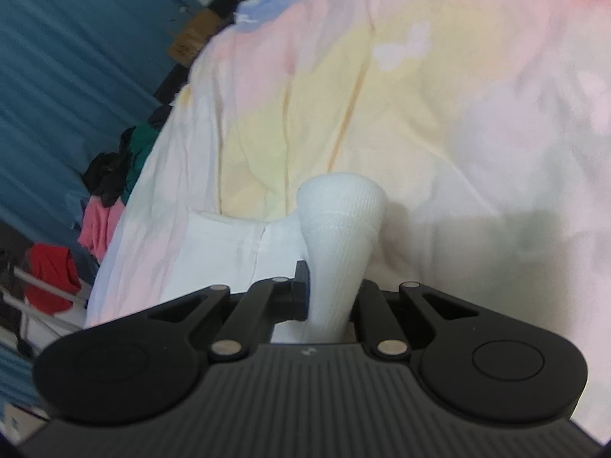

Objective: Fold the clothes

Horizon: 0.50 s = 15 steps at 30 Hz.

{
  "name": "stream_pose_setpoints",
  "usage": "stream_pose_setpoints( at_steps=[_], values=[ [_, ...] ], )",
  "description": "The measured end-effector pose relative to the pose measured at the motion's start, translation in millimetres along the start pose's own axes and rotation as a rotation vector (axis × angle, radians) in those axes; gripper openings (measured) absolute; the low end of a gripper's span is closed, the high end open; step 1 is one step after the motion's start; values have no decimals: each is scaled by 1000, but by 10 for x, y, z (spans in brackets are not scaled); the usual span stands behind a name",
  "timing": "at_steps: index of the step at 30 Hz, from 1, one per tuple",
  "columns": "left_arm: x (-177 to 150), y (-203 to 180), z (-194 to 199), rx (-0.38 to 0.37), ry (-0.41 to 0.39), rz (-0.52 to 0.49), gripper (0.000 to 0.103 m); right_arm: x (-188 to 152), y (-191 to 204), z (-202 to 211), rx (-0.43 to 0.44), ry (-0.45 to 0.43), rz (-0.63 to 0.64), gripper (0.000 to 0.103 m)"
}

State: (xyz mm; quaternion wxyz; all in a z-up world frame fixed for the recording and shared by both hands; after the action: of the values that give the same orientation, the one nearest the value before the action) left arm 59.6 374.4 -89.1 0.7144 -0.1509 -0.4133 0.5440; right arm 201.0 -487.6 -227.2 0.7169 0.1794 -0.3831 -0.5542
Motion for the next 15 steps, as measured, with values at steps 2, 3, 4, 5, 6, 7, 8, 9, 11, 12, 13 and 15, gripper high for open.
stream_pose_setpoints(
  at_steps=[2,3,4,5,6,7,8,9,11,12,13,15],
  values=[
    [286,-44,214,5,-13,-35,8,-2,50,23,10,-15,29,8],
    [420,-63,313,5,-13,-50,8,4,47,22,15,-13,18,8],
    [498,-67,361,-11,25,-45,8,9,45,20,20,-11,7,8],
    [576,-70,411,-27,63,-40,8,13,35,20,20,-7,-1,8],
    [644,-67,461,-39,97,-39,8,14,30,24,16,-7,1,8],
    [647,-17,512,-32,113,-61,8,18,34,39,20,-8,2,8],
    [650,33,564,-24,128,-83,8,34,42,71,34,-13,-3,8],
    [653,83,616,-17,144,-106,8,57,48,117,53,-25,-11,8],
    [597,245,658,10,169,-145,8,40,32,116,27,-22,4,8],
    [546,351,657,29,179,-163,8,31,23,116,13,-21,12,8],
    [497,455,646,48,191,-180,8,22,15,115,0,-20,20,8],
    [423,660,510,101,226,-218,9,5,-1,115,-27,-17,36,8]
  ],
)
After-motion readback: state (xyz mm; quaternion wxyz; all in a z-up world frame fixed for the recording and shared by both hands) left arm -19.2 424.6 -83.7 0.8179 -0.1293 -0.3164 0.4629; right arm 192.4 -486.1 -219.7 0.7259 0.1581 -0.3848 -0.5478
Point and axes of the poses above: each gripper's, at about its wrist camera, not at the fingertips, and z roughly against the way its jaws point, y to its left, x to its top, the point moved 6 cm from there along -z, roughly the way its jaws point, and after that the axes turned 10 degrees about -z, right-handed, at the moved point
